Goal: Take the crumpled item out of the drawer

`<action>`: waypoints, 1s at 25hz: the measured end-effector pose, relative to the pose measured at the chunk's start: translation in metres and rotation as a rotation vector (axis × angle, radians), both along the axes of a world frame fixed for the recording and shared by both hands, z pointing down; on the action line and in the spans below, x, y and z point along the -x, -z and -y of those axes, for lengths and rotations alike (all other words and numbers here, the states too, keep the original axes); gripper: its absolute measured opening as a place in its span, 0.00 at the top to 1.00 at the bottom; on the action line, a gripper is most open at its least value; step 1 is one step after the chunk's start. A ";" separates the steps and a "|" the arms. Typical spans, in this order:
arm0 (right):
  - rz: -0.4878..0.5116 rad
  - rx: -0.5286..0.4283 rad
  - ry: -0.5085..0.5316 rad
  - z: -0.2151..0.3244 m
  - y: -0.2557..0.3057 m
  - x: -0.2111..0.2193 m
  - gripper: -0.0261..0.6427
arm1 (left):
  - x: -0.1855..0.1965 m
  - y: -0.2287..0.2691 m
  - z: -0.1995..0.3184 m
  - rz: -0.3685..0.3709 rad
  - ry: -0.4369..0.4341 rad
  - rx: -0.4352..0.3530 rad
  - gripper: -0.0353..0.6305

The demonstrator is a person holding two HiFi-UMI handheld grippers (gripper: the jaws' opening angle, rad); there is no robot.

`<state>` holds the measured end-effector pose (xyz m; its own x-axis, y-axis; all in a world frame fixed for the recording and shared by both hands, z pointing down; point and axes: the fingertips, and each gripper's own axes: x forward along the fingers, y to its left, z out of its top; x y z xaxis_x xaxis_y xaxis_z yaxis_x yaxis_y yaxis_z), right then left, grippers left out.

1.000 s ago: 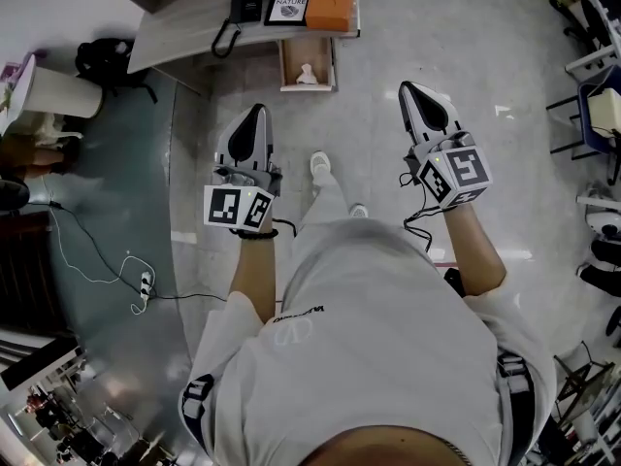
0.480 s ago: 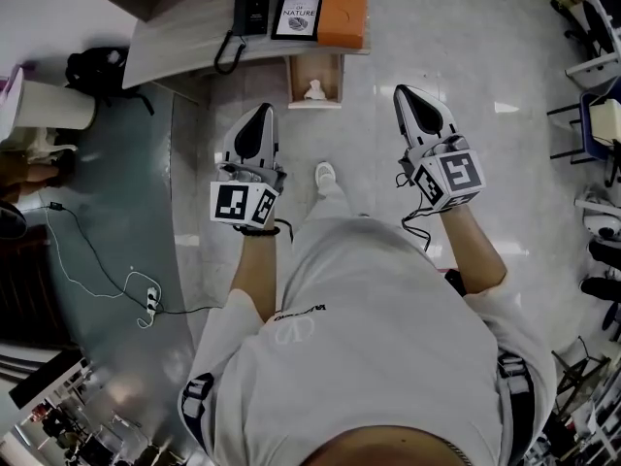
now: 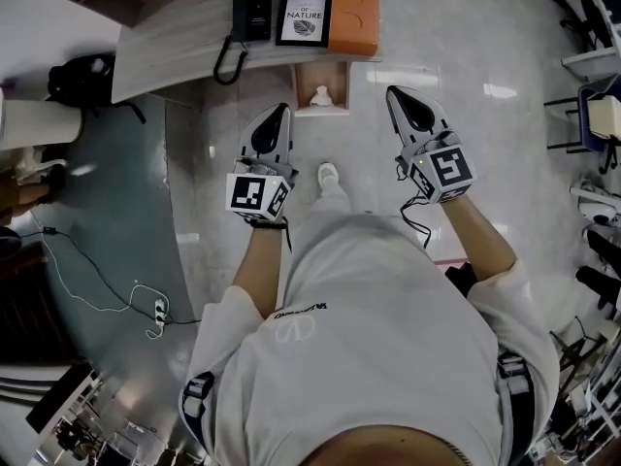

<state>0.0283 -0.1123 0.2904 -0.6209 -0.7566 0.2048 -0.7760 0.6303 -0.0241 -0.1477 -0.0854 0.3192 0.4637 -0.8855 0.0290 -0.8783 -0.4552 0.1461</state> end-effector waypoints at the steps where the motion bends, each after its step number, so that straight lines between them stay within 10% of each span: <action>1: -0.014 -0.004 -0.001 0.005 -0.003 0.005 0.96 | 0.001 -0.006 0.005 -0.008 -0.009 0.009 0.95; 25: -0.015 0.237 0.047 0.083 -0.170 0.028 0.96 | -0.047 -0.172 0.105 0.009 -0.028 0.280 0.94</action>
